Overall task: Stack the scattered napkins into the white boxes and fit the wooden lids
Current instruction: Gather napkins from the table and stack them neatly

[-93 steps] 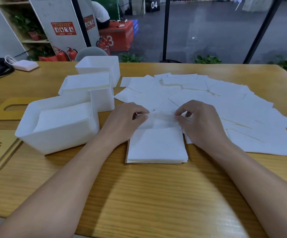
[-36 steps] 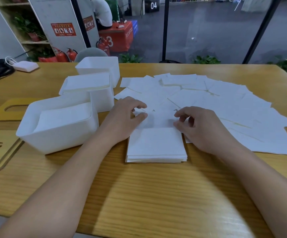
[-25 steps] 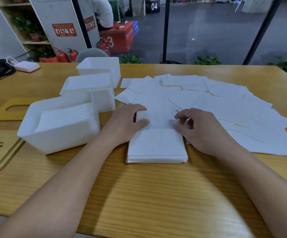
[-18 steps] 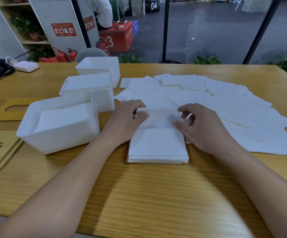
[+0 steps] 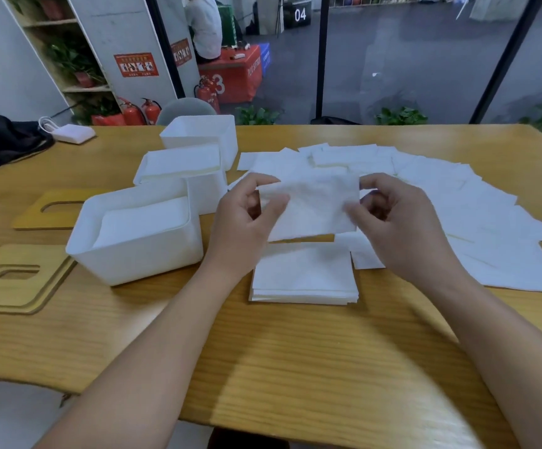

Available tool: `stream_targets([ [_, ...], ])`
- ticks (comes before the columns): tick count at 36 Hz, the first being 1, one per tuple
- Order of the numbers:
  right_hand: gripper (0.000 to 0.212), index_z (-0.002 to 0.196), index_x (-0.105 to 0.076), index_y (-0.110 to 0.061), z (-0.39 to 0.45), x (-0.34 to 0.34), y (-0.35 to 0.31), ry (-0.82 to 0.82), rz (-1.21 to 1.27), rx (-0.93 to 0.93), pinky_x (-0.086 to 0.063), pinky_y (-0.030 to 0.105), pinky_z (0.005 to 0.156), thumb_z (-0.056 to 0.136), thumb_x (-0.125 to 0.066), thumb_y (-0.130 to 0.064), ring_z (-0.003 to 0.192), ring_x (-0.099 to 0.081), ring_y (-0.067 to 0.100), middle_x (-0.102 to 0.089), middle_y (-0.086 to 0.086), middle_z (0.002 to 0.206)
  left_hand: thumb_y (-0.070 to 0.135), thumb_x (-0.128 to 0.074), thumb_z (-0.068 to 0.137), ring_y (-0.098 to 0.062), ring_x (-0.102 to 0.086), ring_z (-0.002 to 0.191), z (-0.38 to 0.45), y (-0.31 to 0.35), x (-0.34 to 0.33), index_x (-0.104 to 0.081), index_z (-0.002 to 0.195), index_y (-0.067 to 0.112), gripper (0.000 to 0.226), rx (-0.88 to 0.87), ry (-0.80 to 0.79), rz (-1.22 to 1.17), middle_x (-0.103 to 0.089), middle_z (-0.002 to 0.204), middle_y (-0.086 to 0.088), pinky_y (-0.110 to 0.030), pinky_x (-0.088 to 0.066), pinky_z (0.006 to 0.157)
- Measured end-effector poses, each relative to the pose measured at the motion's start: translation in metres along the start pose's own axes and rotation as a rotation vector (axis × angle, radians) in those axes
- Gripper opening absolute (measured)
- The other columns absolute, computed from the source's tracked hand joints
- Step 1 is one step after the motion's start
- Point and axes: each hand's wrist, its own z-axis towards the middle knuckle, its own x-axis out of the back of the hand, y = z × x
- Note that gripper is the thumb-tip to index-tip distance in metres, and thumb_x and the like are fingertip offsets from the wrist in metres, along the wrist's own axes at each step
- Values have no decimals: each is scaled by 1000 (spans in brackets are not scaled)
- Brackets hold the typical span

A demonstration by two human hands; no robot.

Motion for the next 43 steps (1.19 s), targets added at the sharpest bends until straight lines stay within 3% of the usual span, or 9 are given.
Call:
stream_targets([
  [6, 55, 144, -55, -33, -7, 8, -1, -406, -44, -252, -44, 24, 59, 95, -76, -21, 57, -59, 10, -72, -6, 68, 30, -73, 104, -25, -37, 59, -23, 1, 14, -64, 132, 38, 30, 124, -93, 80, -42, 65, -21, -34, -33, 59],
  [10, 61, 148, -50, -34, -14, 13, 0, -536, -158, -222, -46, 24, 55, 94, -76, -23, 57, -61, 12, -73, -3, 69, 28, -78, 100, -14, -47, 59, -43, 2, 17, -69, 121, 34, 24, 99, -63, 208, -49, 63, 1, -29, -46, 64],
  [16, 46, 122, -68, -38, -16, 15, 5, -362, -293, -152, -52, 33, 63, 85, -83, -60, 61, -62, 7, -67, -8, 70, 62, -67, 98, -8, -49, 127, -56, -2, 25, -59, 142, 45, 47, 186, -144, 530, -55, 128, 24, -43, -48, 112],
  [20, 45, 124, -70, -41, -10, 12, 0, -297, -350, -35, -53, 28, 81, 86, -81, -61, 91, -64, 0, -69, -21, 104, 88, -61, 86, -5, -40, 140, -53, 8, 31, -41, 157, 49, 82, 303, -312, 531, -50, 136, 28, -42, -43, 118],
  [24, 77, 152, -53, -39, -7, -2, -13, -541, -431, -34, -48, 30, 102, 85, -83, -60, 121, -58, 7, -62, -22, 132, 95, -67, 71, -12, -28, 153, -45, 7, 35, -32, 161, 51, 106, 326, -474, 652, -42, 160, 14, -53, -36, 124],
  [29, 87, 159, -42, -40, -3, -13, -21, -682, -636, -125, -41, 41, 113, 85, -77, -68, 135, -52, 24, -59, -9, 145, 89, -71, 73, -15, -37, 135, -36, 17, 32, -50, 146, 44, 88, 371, -552, 726, -51, 131, 16, -49, -41, 114],
  [33, 34, 106, -66, -36, -6, -10, -30, -710, -603, -143, -43, 31, 74, 86, -79, -60, 94, -63, 15, -67, -10, 100, 83, -77, 72, -14, -46, 119, -38, 22, 31, -54, 121, 43, 67, 388, -536, 679, -50, 114, 15, -40, -47, 96],
  [37, 32, 88, -71, -23, -17, -6, -28, -593, -376, -145, -46, 34, 68, 79, -89, -48, 79, -65, 21, -68, 5, 87, 58, -93, 73, -11, -66, 89, -51, 29, 30, -55, 108, 40, 55, 396, -385, 404, -68, 103, 9, -35, -52, 75],
  [43, 34, 104, -74, -25, -51, -6, -28, -221, 267, -253, -53, 36, 71, 78, -94, -19, 85, -72, 22, -74, 3, 97, 27, -96, 81, -17, -75, 100, -76, 38, 19, -59, 127, 42, 61, 329, -93, -21, -78, 110, 5, -49, -62, 96],
])
